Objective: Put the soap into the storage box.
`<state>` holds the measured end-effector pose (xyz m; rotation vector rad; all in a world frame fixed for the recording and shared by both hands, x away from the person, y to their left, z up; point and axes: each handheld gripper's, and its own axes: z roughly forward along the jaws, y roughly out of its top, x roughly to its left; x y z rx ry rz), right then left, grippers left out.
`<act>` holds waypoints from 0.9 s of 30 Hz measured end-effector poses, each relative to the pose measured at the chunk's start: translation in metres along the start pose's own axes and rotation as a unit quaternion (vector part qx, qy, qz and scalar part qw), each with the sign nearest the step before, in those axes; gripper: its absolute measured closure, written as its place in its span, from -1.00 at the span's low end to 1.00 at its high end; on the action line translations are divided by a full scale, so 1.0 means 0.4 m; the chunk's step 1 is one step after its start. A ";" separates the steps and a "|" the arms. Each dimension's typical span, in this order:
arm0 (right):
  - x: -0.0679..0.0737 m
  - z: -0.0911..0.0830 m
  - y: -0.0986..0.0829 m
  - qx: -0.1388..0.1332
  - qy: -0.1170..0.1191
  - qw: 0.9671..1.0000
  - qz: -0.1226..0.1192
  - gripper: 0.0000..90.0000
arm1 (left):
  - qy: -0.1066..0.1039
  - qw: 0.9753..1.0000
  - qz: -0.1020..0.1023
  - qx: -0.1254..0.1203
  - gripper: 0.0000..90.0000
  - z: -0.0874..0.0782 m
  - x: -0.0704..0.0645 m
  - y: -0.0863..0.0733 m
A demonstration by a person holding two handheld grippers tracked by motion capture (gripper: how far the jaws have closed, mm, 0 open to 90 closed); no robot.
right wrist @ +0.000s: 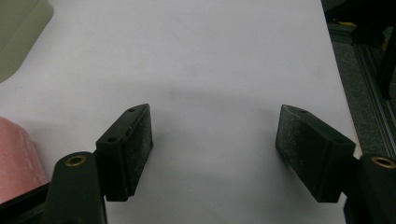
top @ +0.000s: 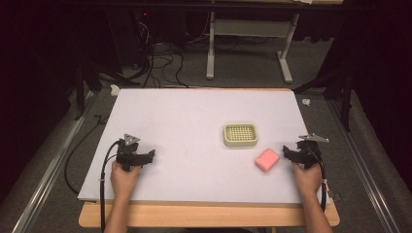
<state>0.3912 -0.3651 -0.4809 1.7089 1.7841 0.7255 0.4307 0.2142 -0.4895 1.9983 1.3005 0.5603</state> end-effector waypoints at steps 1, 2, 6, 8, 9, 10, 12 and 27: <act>-0.001 0.000 0.000 0.000 0.000 1.000 -0.001 -0.39 | -0.001 1.000 0.000 0.001 -0.62 0.000 0.000 0.000; -0.001 0.000 0.000 0.000 0.002 1.000 0.000 -0.39 | 0.000 1.000 0.000 0.000 -0.62 0.000 0.000 0.000; -0.001 0.000 0.001 0.002 0.002 1.000 0.000 -0.40 | 0.000 1.000 0.000 0.000 -0.62 0.000 0.000 0.000; -0.002 0.000 0.002 0.003 0.003 1.000 0.000 -0.40 | 0.000 1.000 0.000 0.000 -0.62 0.000 0.000 0.000; -0.001 0.000 0.002 0.002 0.004 1.000 0.000 -0.41 | -0.001 1.000 0.000 0.001 -0.62 0.000 0.000 0.000; -0.001 0.000 0.002 0.003 0.004 1.000 0.000 -0.42 | 0.000 1.000 0.000 0.000 -0.62 0.000 0.000 0.000; -0.002 0.001 0.002 0.004 0.012 1.000 -0.001 -0.51 | -0.001 1.000 0.000 0.001 -0.62 0.000 0.000 0.000; 0.002 -0.001 0.009 0.013 0.019 1.000 0.004 -0.60 | 0.000 1.000 0.000 0.001 -0.62 0.000 0.000 0.000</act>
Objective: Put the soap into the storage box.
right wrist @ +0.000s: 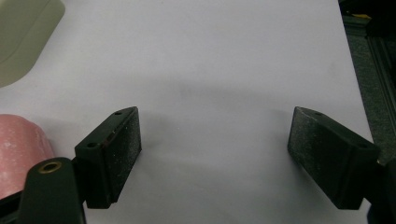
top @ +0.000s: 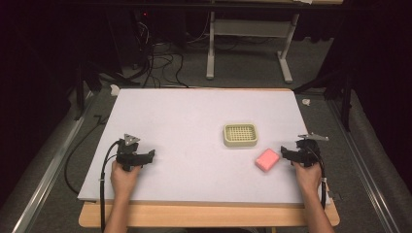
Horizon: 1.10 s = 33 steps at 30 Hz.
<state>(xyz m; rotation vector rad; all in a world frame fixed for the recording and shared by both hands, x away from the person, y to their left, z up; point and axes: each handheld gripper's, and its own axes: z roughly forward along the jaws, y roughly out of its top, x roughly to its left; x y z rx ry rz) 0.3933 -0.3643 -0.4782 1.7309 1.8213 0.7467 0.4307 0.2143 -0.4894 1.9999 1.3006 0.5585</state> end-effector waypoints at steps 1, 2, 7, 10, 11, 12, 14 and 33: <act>0.000 -0.001 0.000 -0.001 0.001 1.000 0.000 -0.61 | 0.001 1.000 0.000 -0.001 -0.62 0.000 0.000 0.000; -0.001 -0.006 0.000 -0.005 0.003 1.000 0.001 -0.60 | 0.000 1.000 0.000 0.000 -0.62 0.000 0.000 0.000; -0.005 -0.020 0.002 -0.021 0.012 1.000 0.005 -0.60 | 0.000 1.000 0.000 0.000 -0.62 0.000 0.000 0.000; -0.010 -0.032 0.003 -0.028 0.019 0.999 0.011 -0.60 | 0.000 1.000 0.000 0.000 -0.62 0.000 0.000 0.000; -0.011 -0.035 0.002 -0.032 0.020 0.999 0.012 -0.60 | 0.001 1.000 0.000 -0.001 -0.62 0.000 0.000 0.000; -0.013 -0.040 0.002 -0.034 0.021 0.999 0.012 -0.60 | 0.001 1.000 0.000 -0.001 -0.62 0.000 0.000 0.000; -0.016 -0.049 0.002 -0.041 0.026 0.999 0.017 -0.60 | 0.000 1.000 0.000 0.000 -0.62 0.000 0.000 0.000; 0.004 -0.127 -0.017 -0.084 0.090 0.992 -0.012 -0.66 | 0.000 1.000 0.000 0.000 -0.62 0.000 0.000 0.000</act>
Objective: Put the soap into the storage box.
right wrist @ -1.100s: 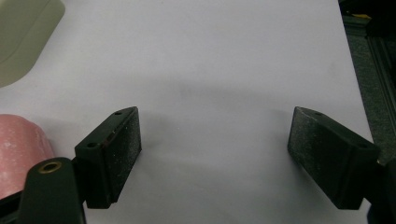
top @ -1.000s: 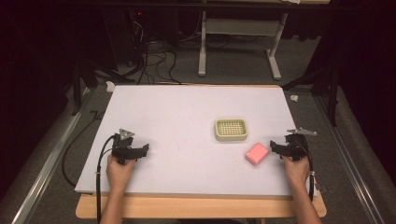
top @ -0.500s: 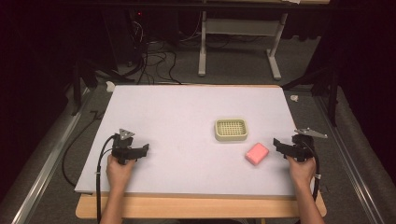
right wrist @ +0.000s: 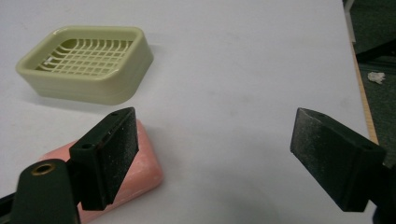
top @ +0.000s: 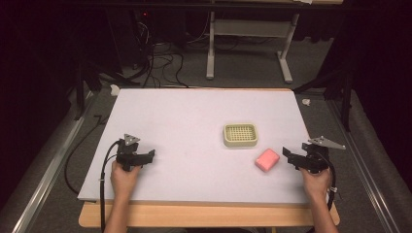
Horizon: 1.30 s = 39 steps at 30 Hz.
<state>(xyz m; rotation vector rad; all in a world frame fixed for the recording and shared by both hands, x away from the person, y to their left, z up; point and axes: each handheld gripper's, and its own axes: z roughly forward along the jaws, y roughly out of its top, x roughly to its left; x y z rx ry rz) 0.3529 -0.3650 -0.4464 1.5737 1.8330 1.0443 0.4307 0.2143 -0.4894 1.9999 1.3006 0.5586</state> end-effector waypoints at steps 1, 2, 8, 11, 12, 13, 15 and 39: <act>0.002 -0.003 -0.002 -0.002 0.003 1.000 -0.001 -0.67 | 0.001 1.000 0.000 -0.001 -0.62 0.000 0.000 0.000; 0.005 -0.007 -0.003 -0.003 0.007 1.000 0.000 -0.68 | 0.001 1.000 0.000 -0.001 -0.62 0.000 0.000 0.000; 0.026 -0.020 -0.016 -0.012 0.028 0.999 -0.020 -0.73 | 0.001 1.000 0.000 -0.001 -0.62 0.000 0.000 0.000; 0.040 -0.023 -0.023 -0.011 0.036 0.999 -0.037 -0.73 | 0.001 1.000 0.000 -0.001 -0.62 0.000 0.000 0.000; 0.044 -0.024 -0.026 -0.007 0.039 0.998 -0.040 -0.73 | 0.001 1.000 0.000 -0.001 -0.62 0.000 0.000 0.000; 0.053 -0.025 -0.030 -0.004 0.042 0.998 -0.049 -0.73 | 0.001 1.000 0.000 -0.001 -0.62 0.000 0.000 0.000; 0.060 -0.026 -0.034 -0.004 0.047 0.997 -0.054 -0.73 | 0.001 1.000 0.000 -0.001 -0.62 0.000 0.000 0.000; 0.124 0.014 -0.039 0.021 0.086 0.991 -0.099 -0.74 | 0.001 1.000 0.000 -0.001 -0.62 0.000 0.000 0.000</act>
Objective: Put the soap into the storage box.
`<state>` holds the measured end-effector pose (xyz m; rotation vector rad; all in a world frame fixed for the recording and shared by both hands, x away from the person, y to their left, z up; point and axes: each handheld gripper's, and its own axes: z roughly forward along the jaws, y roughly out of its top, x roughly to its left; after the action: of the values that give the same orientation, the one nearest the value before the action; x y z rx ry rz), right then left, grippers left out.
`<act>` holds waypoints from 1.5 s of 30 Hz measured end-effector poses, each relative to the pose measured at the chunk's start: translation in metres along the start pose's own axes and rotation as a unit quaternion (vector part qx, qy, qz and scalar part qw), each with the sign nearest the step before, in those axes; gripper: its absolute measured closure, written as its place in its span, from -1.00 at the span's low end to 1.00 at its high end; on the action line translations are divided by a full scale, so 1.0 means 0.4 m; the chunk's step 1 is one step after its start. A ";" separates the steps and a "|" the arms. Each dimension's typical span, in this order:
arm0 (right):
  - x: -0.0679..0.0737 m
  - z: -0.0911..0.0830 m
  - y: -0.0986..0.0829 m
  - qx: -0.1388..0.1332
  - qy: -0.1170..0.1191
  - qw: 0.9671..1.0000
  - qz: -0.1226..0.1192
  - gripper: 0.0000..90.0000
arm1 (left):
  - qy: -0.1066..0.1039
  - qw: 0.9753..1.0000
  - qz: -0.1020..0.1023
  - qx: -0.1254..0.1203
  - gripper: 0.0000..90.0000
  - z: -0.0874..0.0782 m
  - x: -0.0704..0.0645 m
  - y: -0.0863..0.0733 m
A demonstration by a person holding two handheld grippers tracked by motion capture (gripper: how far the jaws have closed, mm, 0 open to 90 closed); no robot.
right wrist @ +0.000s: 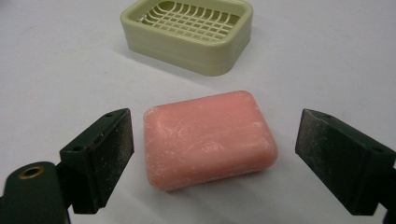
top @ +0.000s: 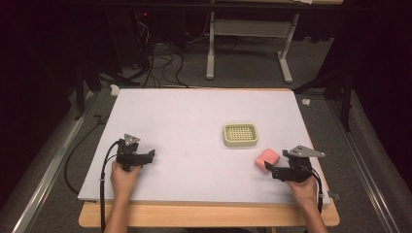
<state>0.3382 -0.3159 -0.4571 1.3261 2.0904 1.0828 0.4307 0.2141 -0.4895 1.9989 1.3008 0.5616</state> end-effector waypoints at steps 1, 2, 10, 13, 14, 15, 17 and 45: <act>0.002 0.004 0.002 0.000 0.001 1.000 -0.005 -0.74 | 0.000 1.000 0.000 0.000 -0.62 0.000 0.000 0.000; 0.004 0.007 0.004 0.003 0.001 1.000 -0.006 -0.74 | 0.000 1.000 0.000 0.000 -0.62 0.000 0.000 0.000; 0.017 0.040 0.019 0.023 0.001 0.999 -0.027 -0.74 | 0.000 1.000 0.000 0.000 -0.62 0.000 0.000 0.000; 0.019 0.051 0.020 0.028 -0.003 0.999 -0.034 -0.75 | 0.000 1.000 0.000 0.000 -0.62 0.000 0.000 0.000; 0.019 0.053 0.020 0.030 -0.005 0.999 -0.034 -0.75 | 0.000 1.000 0.000 0.000 -0.62 0.000 0.000 0.000; 0.018 0.055 0.021 0.030 -0.006 0.999 -0.036 -0.75 | 0.000 1.000 0.000 0.000 -0.62 0.000 0.000 0.000; 0.016 0.059 0.022 0.035 -0.008 0.999 -0.040 -0.75 | 0.000 1.000 0.000 0.000 -0.62 0.000 0.000 0.000; 0.010 0.105 0.010 0.089 -0.002 0.995 -0.044 -0.73 | 0.000 1.000 0.000 0.000 -0.62 0.000 0.000 0.000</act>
<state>0.3682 -0.2953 -0.4791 1.3002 2.2633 0.8749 0.4306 0.2141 -0.4895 1.9990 1.3005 0.5617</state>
